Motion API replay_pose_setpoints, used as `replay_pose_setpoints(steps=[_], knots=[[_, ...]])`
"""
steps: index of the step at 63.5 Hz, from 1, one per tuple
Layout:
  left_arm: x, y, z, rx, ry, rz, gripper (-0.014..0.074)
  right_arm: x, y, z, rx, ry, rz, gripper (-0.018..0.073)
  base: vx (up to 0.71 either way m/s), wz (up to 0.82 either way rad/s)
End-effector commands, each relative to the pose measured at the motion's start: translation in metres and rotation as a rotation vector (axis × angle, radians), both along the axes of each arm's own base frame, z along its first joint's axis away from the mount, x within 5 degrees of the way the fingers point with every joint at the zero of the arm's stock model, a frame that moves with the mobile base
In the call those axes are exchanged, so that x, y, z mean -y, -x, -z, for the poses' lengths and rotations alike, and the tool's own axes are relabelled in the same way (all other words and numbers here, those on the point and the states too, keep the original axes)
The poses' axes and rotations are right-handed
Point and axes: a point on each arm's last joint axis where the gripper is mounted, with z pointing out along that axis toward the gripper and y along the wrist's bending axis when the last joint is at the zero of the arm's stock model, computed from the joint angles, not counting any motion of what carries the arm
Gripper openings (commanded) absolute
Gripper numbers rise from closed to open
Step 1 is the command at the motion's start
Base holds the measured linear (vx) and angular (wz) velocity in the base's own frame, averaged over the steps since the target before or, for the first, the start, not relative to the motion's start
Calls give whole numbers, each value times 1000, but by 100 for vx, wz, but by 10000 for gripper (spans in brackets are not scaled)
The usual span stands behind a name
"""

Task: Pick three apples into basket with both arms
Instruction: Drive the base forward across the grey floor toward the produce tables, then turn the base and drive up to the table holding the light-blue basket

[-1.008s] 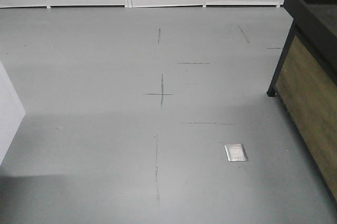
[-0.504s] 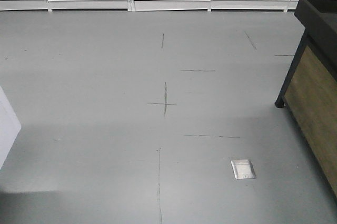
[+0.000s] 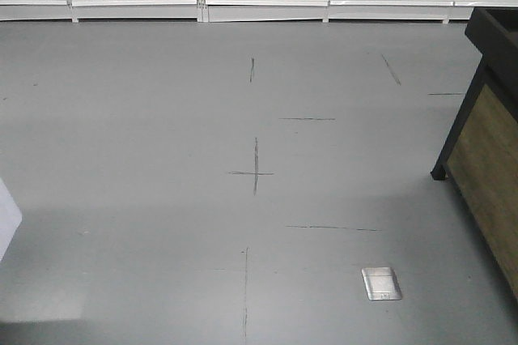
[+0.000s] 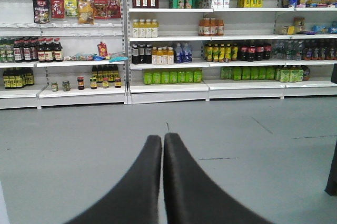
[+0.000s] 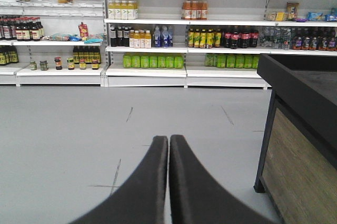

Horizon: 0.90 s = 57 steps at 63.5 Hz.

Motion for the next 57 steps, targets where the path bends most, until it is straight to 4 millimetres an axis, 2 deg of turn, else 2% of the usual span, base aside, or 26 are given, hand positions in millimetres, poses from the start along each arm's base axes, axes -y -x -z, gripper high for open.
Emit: replay_pose_setpoints(steps=[1,24,57], knots=[[0,2,-7,86,17,6,-6,0,1,-3,77,9,5,-9,15,-2],[0,2,-7,86,17,6,-6,0,1,-3,77,9,5,-9,12,-13],[0,2,-7,86,17,6,-6,0,1,-3,76,9,5,-9,10,-39]])
